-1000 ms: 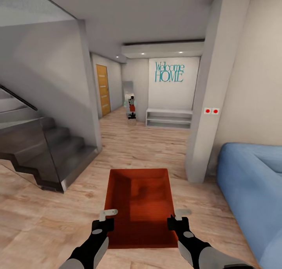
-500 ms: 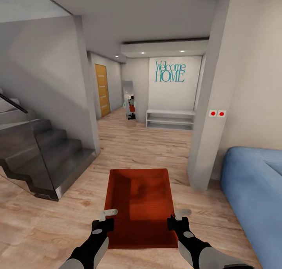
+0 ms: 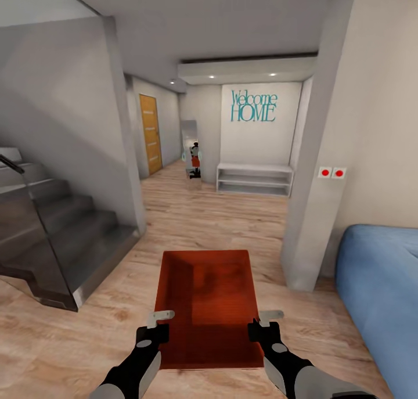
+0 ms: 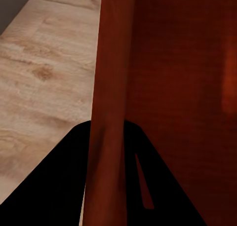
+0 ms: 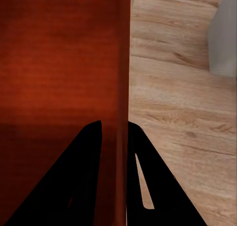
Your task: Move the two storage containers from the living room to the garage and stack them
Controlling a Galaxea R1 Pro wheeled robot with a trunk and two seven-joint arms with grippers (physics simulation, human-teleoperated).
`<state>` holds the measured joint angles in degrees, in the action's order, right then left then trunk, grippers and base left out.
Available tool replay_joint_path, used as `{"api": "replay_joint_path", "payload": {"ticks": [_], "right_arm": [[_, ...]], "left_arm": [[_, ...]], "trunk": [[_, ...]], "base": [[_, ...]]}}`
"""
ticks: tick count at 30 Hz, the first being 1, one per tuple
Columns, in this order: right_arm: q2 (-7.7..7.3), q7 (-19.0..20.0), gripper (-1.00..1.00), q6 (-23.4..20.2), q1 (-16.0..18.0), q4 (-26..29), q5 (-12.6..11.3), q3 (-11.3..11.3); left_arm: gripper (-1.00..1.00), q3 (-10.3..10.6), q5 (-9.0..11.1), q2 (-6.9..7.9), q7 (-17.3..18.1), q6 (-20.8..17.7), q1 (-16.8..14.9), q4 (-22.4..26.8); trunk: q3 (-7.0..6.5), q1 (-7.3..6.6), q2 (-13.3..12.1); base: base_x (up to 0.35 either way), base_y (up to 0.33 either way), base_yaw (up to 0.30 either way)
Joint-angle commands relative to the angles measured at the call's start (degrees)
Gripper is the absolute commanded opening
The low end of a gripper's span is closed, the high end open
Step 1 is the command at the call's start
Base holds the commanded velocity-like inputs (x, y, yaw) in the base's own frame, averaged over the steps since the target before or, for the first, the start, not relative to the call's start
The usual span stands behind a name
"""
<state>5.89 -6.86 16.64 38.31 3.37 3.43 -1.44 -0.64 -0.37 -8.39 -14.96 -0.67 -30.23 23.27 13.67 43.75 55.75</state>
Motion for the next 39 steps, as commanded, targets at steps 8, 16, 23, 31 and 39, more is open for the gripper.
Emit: {"api": "replay_joint_path", "payload": {"ticks": [8, 16, 23, 31, 39], "right_arm": [[-0.17, -0.4, -1.00, 0.1, 0.0, -0.1, 0.0, 1.0], [-0.13, -0.4, -1.00, 0.1, 0.0, -0.1, 0.0, 1.0], [-0.14, -0.4, -1.00, 0.1, 0.0, -0.1, 0.0, 1.0], [-0.16, -0.4, -1.00, 0.1, 0.0, -0.1, 0.0, 1.0], [-0.13, -0.4, -1.00, 0.1, 0.0, -0.1, 0.0, 1.0]], "left_arm": [[-1.00, -1.6, -0.9, 0.13, -0.5, -0.1, -0.1, 2.5], [-1.00, -1.6, -0.9, 0.13, -0.5, -0.1, -0.1, 2.5], [-1.00, -1.6, -0.9, 0.13, -0.5, -0.1, -0.1, 2.5], [-1.00, -1.6, -0.9, 0.13, -0.5, -0.1, -0.1, 2.5], [-1.00, -1.6, -0.9, 0.13, -0.5, -0.1, -0.1, 2.5]], "trunk": [[0.08, 0.04, 0.1], [0.08, 0.04, 0.1], [0.08, 0.04, 0.1], [0.08, 0.04, 0.1], [0.08, 0.04, 0.1]], "base": [[0.321, 0.000, 0.000], [0.321, 0.000, 0.000], [0.321, 0.000, 0.000], [0.321, 0.000, 0.000], [0.321, 0.000, 0.000]]}}
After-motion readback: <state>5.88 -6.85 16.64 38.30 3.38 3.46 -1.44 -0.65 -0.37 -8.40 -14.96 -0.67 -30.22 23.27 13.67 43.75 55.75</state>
